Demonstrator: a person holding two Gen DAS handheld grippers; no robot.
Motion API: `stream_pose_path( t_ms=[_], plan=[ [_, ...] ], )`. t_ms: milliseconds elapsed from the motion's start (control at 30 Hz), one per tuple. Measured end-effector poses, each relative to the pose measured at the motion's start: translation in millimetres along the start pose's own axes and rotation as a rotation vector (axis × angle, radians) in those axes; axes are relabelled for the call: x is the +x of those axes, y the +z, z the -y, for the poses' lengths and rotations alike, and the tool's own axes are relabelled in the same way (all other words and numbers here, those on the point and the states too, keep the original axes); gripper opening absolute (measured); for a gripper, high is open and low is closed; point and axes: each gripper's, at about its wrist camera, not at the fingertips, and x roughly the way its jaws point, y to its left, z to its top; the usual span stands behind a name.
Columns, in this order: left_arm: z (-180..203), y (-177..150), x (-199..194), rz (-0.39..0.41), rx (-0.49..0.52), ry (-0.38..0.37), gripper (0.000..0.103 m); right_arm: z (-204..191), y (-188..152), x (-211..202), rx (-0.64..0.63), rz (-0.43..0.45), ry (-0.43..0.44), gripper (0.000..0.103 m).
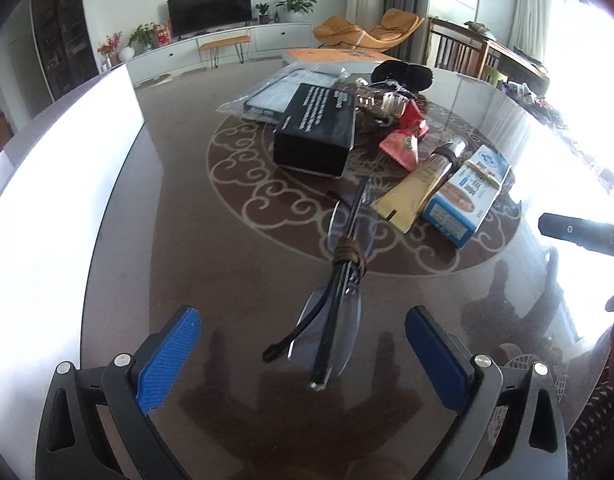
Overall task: Organize objects
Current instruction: 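Lift the eyeglasses with the left gripper away from the pile, then grasp the blue-and-white ointment box with the right gripper while the left gripper carries the eyeglasses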
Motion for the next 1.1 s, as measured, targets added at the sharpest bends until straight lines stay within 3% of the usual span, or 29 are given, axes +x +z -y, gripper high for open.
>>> stream_pose_path(
  t_ms=[133, 200, 233, 267, 300, 500, 633, 700, 767, 833, 1000, 1067, 1100],
  plan=[
    [10.8, 21.2, 11.0, -0.019, 0.033, -0.018, 0.079, -29.7, 24.7, 11.1, 0.015, -0.014, 0.089, 0.103],
    [11.8, 25.2, 23.4, -0.063, 0.044, -0.030, 0.053, -52.1, 32.9, 22.4, 0.002, -0.045, 0.099, 0.103],
    [11.6, 25.7, 23.9, -0.045, 0.049, -0.024, 0.047, -60.9, 33.0, 26.2, 0.008, -0.052, 0.095, 0.103],
    [10.4, 26.2, 24.9, -0.053, 0.051, -0.031, 0.015, -63.9, 33.2, 27.7, 0.022, -0.052, 0.090, 0.103],
    [8.4, 25.9, 25.0, -0.060, 0.042, -0.042, 0.011, -64.4, 32.1, 27.9, 0.043, -0.050, 0.083, 0.103],
    [-8.6, 2.3, 3.5, -0.005, -0.083, -0.036, 0.010, -51.6, 35.5, 26.9, 0.235, -0.088, 0.154, 0.103],
    [-7.8, -14.0, 2.2, -0.029, -0.113, -0.046, 0.010, -88.6, 50.9, 41.5, 0.125, -0.112, 0.097, 0.101],
    [-10.5, -20.2, -4.3, -0.025, -0.110, -0.047, 0.010, -92.9, 44.7, 42.4, 0.069, -0.101, 0.047, 0.087],
    [-16.3, -23.9, -15.0, -0.008, -0.106, -0.043, 0.010, -85.0, 34.0, 32.9, 0.022, -0.076, 0.038, 0.064],
    [-22.4, -27.0, -24.7, 0.011, -0.106, -0.045, 0.010, -66.0, 21.0, 22.6, 0.002, -0.083, 0.038, 0.061],
    [-30.1, -27.4, -37.6, 0.034, -0.130, -0.074, 0.010, -49.7, 8.3, 10.4, -0.103, -0.143, 0.017, 0.063],
    [-30.2, -25.2, -42.8, 0.042, -0.141, -0.090, 0.010, -59.6, 13.9, 13.6, -0.161, -0.145, -0.007, 0.082],
    [-29.9, -24.1, -46.2, 0.047, -0.141, -0.094, 0.010, -64.4, 18.1, 16.7, -0.184, -0.143, -0.028, 0.085]
  ],
)
